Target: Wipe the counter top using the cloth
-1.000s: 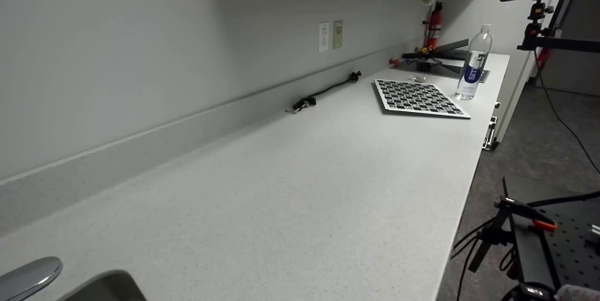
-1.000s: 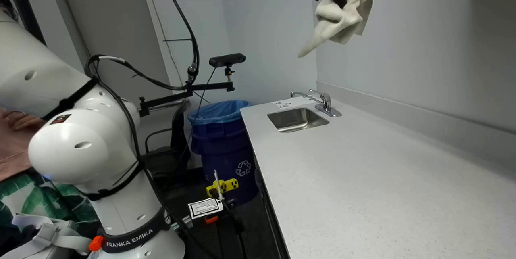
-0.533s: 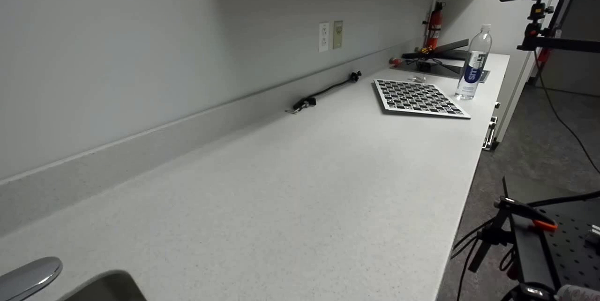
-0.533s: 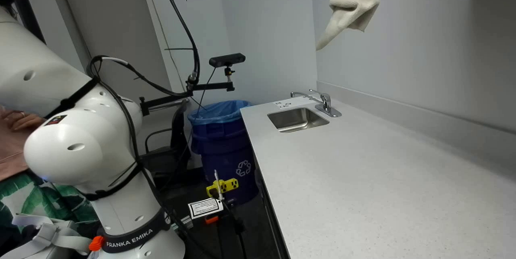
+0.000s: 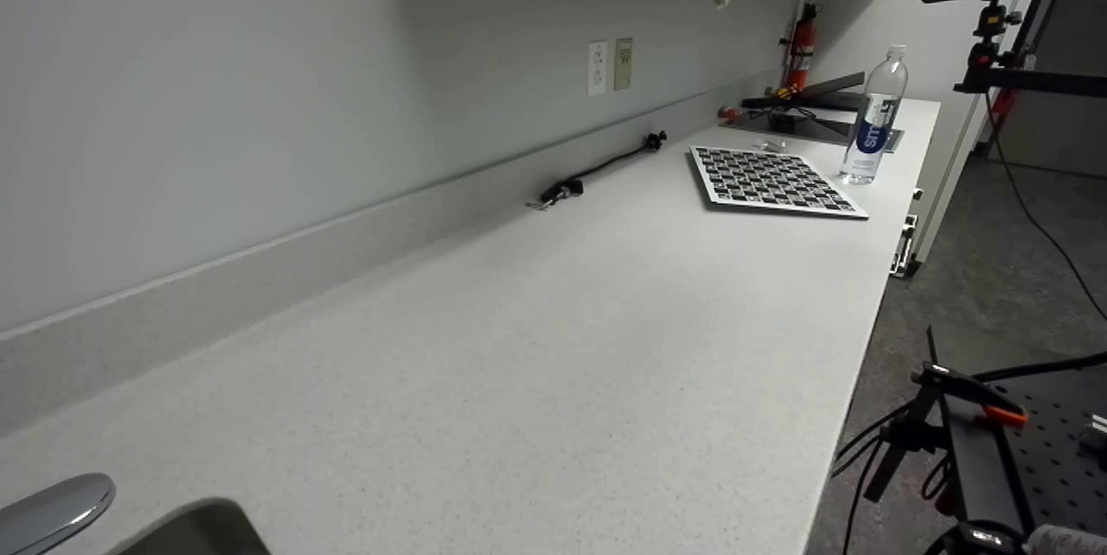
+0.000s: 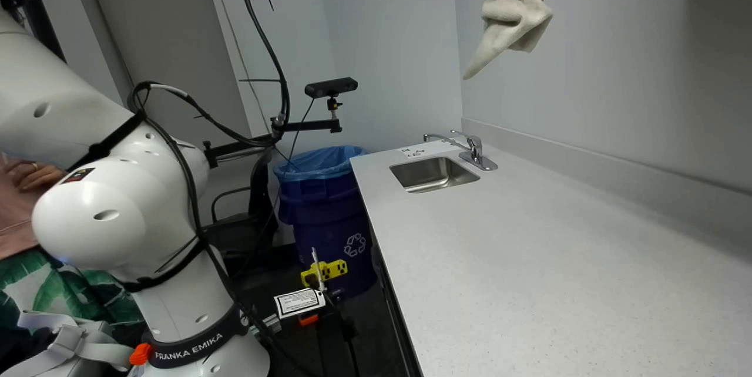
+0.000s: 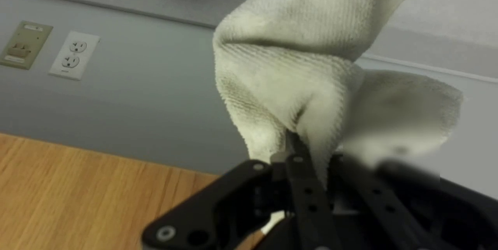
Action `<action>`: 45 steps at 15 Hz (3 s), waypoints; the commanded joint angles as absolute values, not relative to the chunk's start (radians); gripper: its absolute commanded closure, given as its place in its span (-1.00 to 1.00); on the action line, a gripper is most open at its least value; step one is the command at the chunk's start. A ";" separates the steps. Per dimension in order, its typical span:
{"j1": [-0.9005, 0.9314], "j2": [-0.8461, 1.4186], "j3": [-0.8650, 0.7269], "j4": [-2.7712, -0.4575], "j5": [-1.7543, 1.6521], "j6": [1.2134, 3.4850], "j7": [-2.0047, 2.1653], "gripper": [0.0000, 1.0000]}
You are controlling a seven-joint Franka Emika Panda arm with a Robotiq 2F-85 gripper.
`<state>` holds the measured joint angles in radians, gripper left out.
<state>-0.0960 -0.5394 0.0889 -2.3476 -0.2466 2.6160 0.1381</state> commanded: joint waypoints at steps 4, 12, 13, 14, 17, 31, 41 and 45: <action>-0.101 -0.581 0.102 -2.339 -0.262 2.443 0.130 0.96; -0.145 -0.589 0.116 -2.363 -0.361 2.626 0.165 0.96; -0.163 -0.587 0.123 -2.369 -0.384 2.688 0.176 0.96; -0.177 -0.583 0.126 -2.375 -0.399 2.758 0.182 0.96; -0.255 -0.570 0.158 -2.392 -0.442 2.958 0.206 0.96; -0.661 -0.548 0.430 -2.476 -0.392 3.622 0.277 0.96; -0.815 -0.501 0.597 -2.461 -0.220 3.873 0.216 0.96; -0.582 -0.470 0.458 -2.498 -0.126 3.731 0.040 0.96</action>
<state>-0.7603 -0.5330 0.5524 -2.5108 -0.2298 3.8295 0.2174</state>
